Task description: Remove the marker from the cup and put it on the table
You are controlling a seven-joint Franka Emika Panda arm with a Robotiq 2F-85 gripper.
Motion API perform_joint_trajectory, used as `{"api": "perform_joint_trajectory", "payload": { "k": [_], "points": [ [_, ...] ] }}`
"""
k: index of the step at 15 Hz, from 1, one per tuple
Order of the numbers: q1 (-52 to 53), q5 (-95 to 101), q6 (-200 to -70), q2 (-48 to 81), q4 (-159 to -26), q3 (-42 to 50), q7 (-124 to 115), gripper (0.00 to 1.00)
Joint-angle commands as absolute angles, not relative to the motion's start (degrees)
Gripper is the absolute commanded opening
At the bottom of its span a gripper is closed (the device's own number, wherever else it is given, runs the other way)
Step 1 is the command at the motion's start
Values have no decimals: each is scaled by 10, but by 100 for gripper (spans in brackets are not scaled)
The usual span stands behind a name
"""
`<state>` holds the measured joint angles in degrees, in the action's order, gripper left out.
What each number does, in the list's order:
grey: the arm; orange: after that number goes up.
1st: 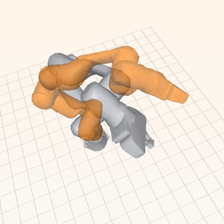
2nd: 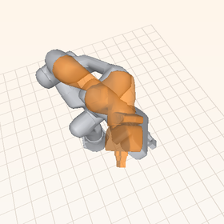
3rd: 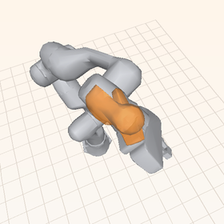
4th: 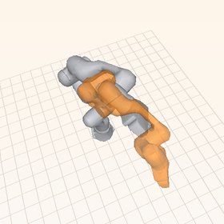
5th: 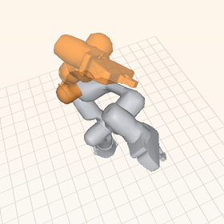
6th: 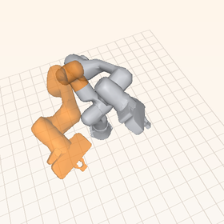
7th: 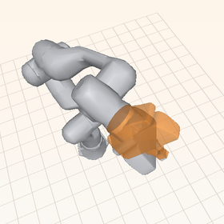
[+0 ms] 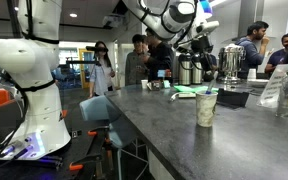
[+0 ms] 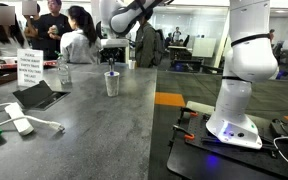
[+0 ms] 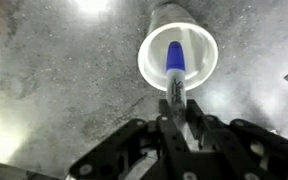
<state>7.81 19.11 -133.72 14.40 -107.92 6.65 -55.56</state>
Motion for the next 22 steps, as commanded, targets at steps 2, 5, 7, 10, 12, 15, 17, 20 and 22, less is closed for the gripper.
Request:
{"api": "perform_joint_trajectory", "payload": {
  "k": [2,5,7,10,12,15,17,20,22],
  "points": [
    [67,169,-1290,95,-1096,54,-547,6],
    [47,102,-1274,56,-1117,46,-522,6],
    [33,55,-1285,26,-1143,46,-517,6],
    [10,1,-1275,-22,-1200,50,-517,6],
    [-8,-29,-1253,-29,-1230,53,-506,6],
    [-29,-81,-1283,-22,-1288,57,-466,6],
    [-40,-121,-1310,-3,-1314,59,-448,6],
    [-51,-205,-1343,43,-1327,62,-415,6],
    [-58,-268,-1362,80,-1322,62,-384,6]
  ]
}}
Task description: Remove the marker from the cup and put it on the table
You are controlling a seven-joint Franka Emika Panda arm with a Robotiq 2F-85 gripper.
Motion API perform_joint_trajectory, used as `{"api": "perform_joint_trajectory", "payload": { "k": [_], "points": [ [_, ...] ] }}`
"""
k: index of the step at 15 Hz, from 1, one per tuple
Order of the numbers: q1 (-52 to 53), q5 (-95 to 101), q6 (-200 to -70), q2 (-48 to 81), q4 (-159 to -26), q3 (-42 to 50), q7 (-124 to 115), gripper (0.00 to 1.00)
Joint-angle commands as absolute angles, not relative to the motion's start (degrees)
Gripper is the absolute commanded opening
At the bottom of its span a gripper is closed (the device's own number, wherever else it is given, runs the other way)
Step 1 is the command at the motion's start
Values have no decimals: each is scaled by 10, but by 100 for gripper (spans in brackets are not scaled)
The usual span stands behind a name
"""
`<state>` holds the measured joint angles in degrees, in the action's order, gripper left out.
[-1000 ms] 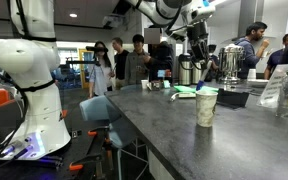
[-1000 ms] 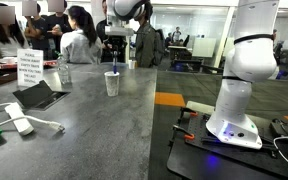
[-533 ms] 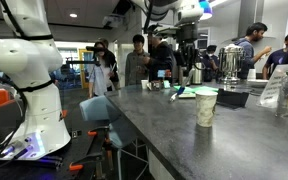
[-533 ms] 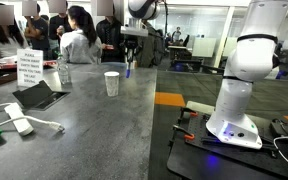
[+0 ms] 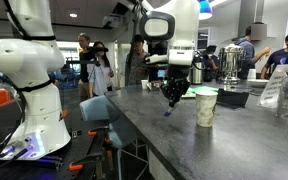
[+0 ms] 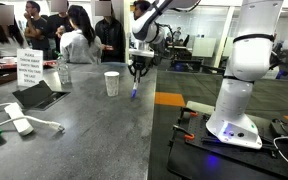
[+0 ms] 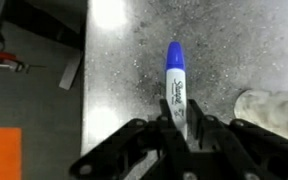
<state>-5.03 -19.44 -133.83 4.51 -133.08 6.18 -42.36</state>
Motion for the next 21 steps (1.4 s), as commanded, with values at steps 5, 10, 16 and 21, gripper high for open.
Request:
{"api": "perform_joint_trajectory", "payload": {
  "k": [5,10,16,21],
  "points": [
    [-75,-332,-1368,150,-1323,69,-336,6],
    [-71,-316,-1422,178,-1331,82,-329,48],
    [-1,-164,-1474,129,-1313,99,-438,89],
    [41,91,-1300,46,-1271,116,-695,100]
  ]
}}
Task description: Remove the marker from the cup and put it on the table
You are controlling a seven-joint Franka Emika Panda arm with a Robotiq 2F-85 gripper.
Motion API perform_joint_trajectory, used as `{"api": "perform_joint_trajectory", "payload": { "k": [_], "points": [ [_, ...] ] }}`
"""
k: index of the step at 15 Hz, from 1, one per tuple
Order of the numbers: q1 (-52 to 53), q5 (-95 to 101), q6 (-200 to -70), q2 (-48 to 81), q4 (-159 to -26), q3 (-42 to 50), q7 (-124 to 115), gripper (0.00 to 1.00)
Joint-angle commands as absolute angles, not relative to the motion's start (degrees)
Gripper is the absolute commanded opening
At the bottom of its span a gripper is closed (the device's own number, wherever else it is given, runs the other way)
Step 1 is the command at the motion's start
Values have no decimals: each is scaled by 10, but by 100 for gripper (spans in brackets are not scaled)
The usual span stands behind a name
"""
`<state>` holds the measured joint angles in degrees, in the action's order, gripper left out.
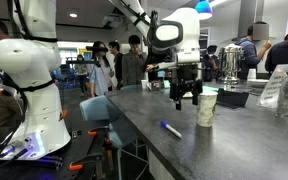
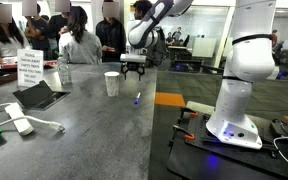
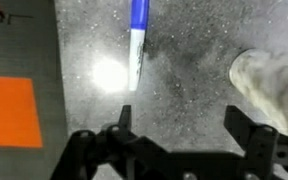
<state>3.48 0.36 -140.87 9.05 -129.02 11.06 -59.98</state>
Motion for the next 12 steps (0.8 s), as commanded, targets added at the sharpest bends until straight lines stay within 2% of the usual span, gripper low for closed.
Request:
{"api": "perform_joint_trajectory", "payload": {
  "k": [1,3,12],
  "points": [
    [32,107,-1263,31,-1260,103,-709,100],
    [17,96,-1223,6,-1241,82,-687,100],
    [-5,81,-1235,-45,-1246,44,-615,100]
  ]
}}
